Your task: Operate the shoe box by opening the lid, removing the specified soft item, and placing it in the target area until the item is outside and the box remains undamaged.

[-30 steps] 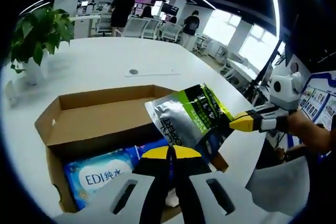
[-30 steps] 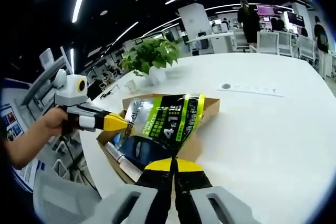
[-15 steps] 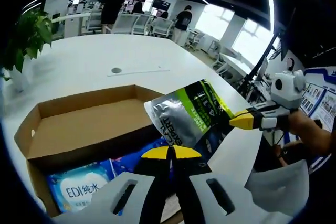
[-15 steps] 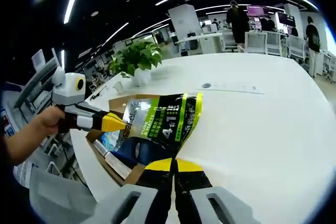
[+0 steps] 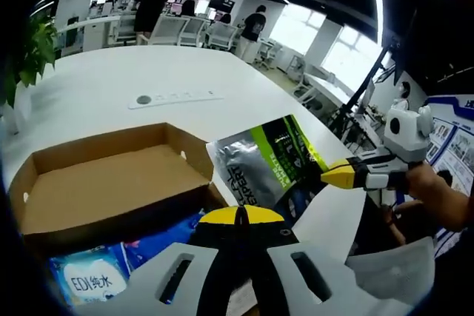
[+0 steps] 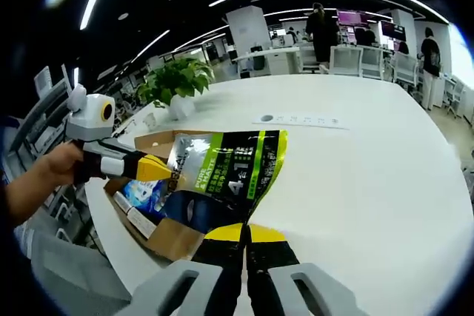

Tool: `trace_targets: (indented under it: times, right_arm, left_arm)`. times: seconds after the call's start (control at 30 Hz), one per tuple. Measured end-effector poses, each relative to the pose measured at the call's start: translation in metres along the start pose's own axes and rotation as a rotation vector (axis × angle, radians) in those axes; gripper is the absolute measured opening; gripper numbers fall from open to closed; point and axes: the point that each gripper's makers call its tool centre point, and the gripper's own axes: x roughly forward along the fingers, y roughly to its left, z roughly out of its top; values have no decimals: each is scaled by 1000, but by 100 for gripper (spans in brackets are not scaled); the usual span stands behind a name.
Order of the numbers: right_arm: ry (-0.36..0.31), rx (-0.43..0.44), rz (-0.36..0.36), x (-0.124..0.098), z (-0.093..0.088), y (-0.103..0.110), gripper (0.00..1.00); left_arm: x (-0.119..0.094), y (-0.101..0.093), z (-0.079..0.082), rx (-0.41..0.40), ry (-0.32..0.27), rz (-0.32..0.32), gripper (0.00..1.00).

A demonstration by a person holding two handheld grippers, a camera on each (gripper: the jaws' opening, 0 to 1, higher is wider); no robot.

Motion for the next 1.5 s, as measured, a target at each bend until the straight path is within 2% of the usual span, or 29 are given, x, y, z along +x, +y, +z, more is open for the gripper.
trace_targets:
  times: [0.53,0.97,1.23,1.5]
  right_arm:
    - [11,21,-70,-2,-7,-33,0]
    - [22,36,-115,5,-16,-61,0]
    - [16,42,-140,13,-23,-69,0]
    - [15,46,-153,20,-30,-77,0]
  left_arm:
    - [34,-13,2,19,27,-10,0]
    - [65,-14,-2,64,92,10,0]
    - [78,-12,-6,199,153,64,0]
    - [91,-9,-15,367,252,98,0]
